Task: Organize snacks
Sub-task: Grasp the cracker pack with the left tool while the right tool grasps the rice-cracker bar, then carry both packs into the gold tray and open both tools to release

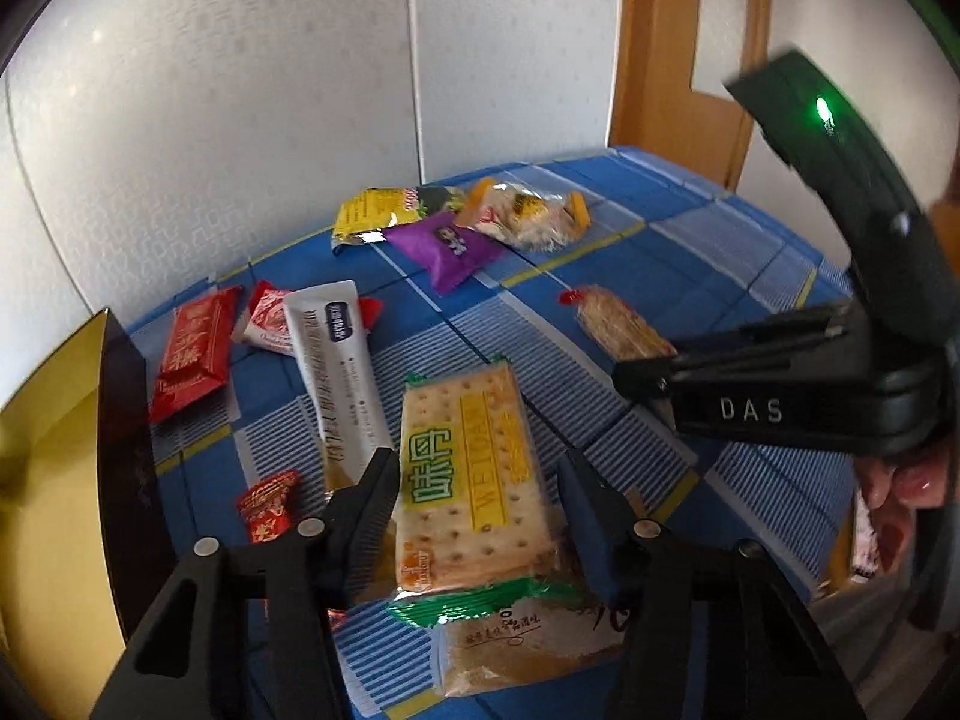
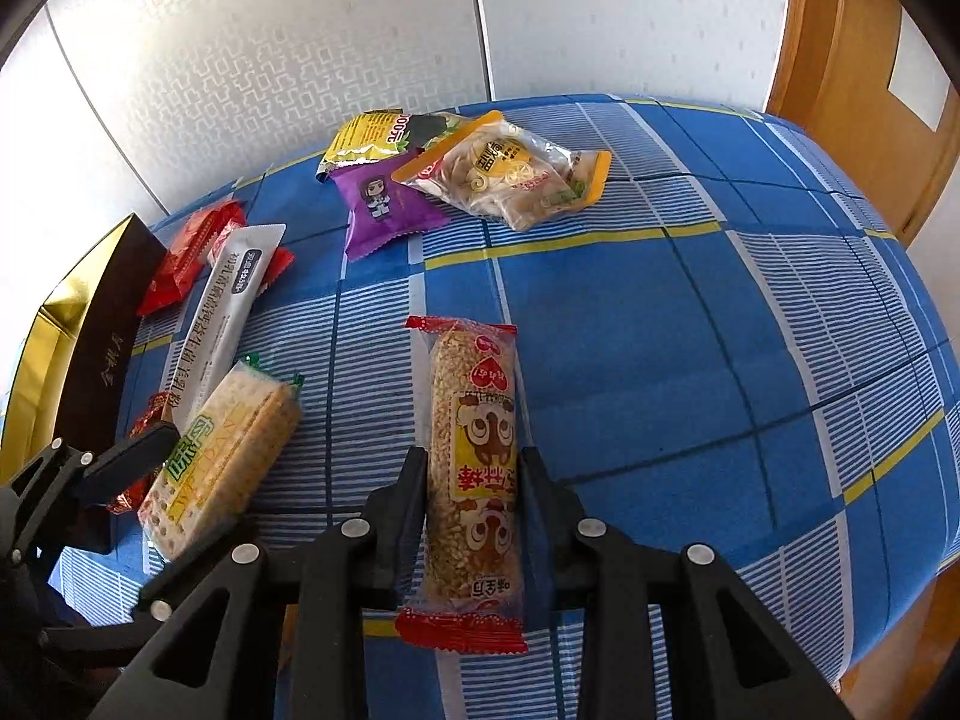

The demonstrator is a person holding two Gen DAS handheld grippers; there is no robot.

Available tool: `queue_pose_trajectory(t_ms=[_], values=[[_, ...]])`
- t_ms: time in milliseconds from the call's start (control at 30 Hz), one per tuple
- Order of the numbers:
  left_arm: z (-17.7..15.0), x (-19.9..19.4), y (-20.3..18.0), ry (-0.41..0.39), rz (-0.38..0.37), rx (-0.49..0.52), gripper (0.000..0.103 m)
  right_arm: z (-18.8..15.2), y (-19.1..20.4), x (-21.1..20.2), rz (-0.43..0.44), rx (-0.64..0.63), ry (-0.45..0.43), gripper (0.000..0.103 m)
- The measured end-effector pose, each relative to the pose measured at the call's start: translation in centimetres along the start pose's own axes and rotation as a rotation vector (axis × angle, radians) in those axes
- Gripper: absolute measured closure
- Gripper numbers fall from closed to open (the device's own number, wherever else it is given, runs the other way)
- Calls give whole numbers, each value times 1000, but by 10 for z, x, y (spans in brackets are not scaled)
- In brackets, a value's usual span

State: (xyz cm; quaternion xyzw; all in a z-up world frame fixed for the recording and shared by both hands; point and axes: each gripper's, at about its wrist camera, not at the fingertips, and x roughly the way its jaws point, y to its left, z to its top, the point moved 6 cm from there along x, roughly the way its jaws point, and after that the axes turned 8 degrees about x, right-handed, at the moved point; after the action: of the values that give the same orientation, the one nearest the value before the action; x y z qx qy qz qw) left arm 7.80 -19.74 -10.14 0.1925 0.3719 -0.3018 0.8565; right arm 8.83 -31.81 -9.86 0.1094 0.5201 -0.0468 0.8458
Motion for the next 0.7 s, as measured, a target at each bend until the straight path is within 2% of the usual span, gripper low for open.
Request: queue_pose_trajectory(t_ms=[100,367,500,700], values=[[-4,7,-1,26,-34,-14,54,0,0,-1,-7,-6,-3,73],[-4,0,-1,8,-76,-47,57,2,-4,-2,23,42,-10,73],[-3,-12,1,-22,-96,-86,57,3,-6,-1,33,63,-13,73],[-2,-43,11,-108,-75,-99,57,5,-3,1,18,69,-23,74]])
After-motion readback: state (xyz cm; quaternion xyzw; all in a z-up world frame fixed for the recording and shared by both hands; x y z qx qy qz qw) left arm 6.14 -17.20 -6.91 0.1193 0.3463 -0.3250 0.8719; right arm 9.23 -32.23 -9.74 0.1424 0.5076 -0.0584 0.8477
